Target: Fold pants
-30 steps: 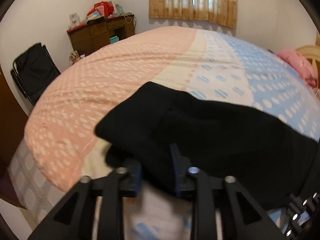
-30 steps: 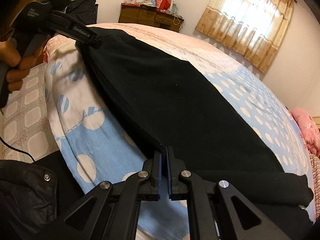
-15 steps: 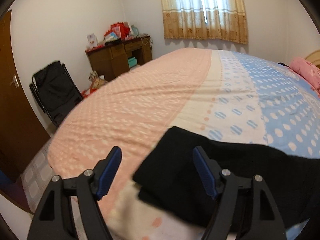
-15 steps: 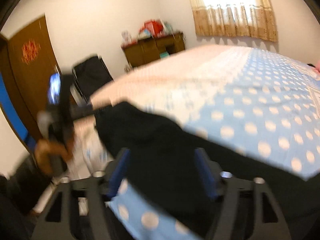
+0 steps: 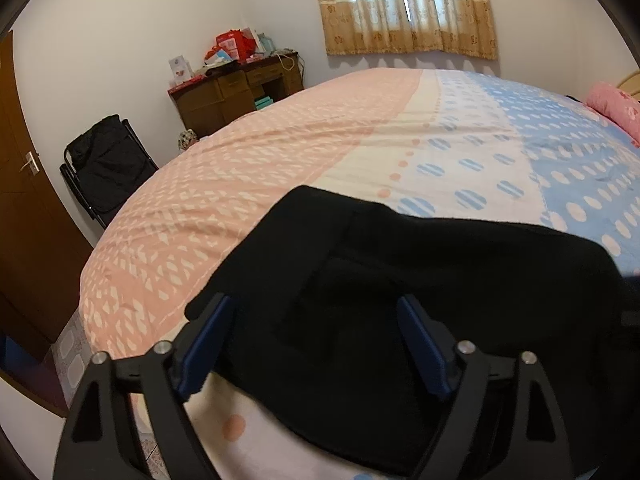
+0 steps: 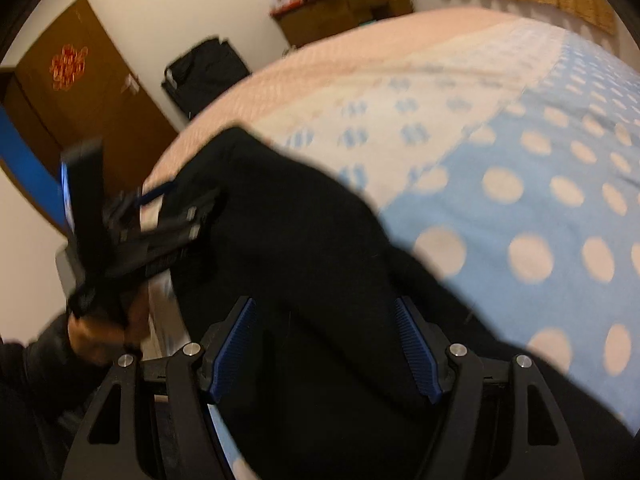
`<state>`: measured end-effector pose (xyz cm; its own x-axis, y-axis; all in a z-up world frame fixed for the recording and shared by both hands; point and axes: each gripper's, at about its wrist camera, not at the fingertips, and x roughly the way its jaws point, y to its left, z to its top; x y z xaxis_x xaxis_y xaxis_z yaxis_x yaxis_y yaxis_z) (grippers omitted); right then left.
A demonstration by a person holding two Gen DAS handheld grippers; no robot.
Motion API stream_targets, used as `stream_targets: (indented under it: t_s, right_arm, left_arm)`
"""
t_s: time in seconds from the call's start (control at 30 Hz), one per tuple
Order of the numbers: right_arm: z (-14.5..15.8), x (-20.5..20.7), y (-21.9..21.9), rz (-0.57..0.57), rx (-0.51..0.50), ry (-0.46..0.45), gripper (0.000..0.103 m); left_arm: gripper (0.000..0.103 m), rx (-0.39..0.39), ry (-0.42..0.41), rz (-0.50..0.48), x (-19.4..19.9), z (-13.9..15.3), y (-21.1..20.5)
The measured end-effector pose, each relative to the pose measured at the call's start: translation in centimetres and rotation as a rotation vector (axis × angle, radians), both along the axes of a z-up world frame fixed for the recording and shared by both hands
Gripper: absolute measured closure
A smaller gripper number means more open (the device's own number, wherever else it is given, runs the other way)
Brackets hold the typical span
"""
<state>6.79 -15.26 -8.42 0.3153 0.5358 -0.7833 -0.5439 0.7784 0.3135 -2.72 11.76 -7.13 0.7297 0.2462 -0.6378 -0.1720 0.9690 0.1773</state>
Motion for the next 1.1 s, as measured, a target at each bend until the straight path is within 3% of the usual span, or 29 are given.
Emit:
stream_targets:
  t_s: [0.1,0.2,0.33,0.4,0.47,0.57,0.73,0.87,0.93,1.07,1.1]
  right_arm:
    - [0.0,-0.7,0.3,0.050,0.004,0.025,0.031]
    - [0.6,0.4,0.1,-0.001,-0.021,-0.022,0.031]
    - [-0.2,2.6,-0.1,-0.022,0.063,0.081,0.031]
    - [-0.2,2.2,0.2,-0.002,0.086,0.082,0.031]
    - [-0.4,2.1,0.6,0.035,0.175,0.158,0.030]
    - [-0.8,2.7,1.3,0.031,0.218,0.166,0.030]
    - [-2.2,5.8,1.7,-0.057,0.401,0.222,0.030]
    - [-0.9,7.9,-0.2,-0.144,0.412,0.159,0.031]
    - [-0.8,9.1,-1.8,-0.148,0.469,0.220,0.033]
    - [-1.6,10.2,-3.3,-0.142,0.405,0.297,0.041]
    - [-1.2,9.9,-4.7,-0.193,0.337,0.265,0.041]
  left_arm:
    - [0.011,0.007,-0.010,-0.001,0.2,-0.1,-0.1]
    - [0.008,0.003,-0.022,-0.002,0.3,-0.2,0.0]
    - [0.008,0.007,-0.024,-0.002,0.3,-0.3,-0.1]
    - [0.007,0.002,-0.017,-0.006,0.4,-0.3,0.0]
    - [0.006,-0.002,-0.015,-0.008,0.5,-0.3,0.0]
    - [0.005,-0.004,-0.016,-0.008,0.5,-0.4,0.0]
    - [0.004,-0.005,-0.013,-0.006,0.6,-0.4,0.1]
    - [0.003,0.004,-0.010,-0.015,0.7,-0.5,0.1]
    - [0.001,0.003,-0.007,-0.021,0.7,-0.5,0.2]
    - [0.000,-0.001,-0.003,-0.029,0.9,-0.5,0.3]
    - [0.000,-0.001,-0.002,-0.029,0.9,-0.6,0.3]
